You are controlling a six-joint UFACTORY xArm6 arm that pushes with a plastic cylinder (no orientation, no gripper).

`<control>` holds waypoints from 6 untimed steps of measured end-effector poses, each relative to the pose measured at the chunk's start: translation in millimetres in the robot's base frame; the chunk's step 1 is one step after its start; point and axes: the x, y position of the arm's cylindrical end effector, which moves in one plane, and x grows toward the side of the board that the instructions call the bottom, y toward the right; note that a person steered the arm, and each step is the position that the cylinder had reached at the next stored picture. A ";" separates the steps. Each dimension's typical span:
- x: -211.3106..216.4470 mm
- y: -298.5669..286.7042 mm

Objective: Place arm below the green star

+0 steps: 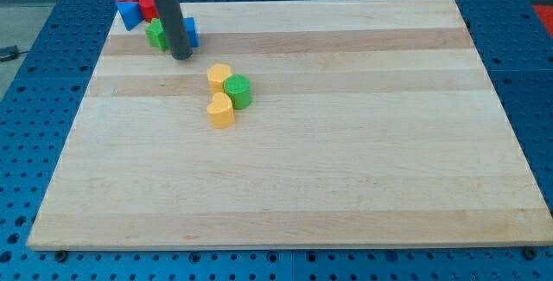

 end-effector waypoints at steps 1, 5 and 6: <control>0.0 17.9; -83.0 52.8; -94.1 18.7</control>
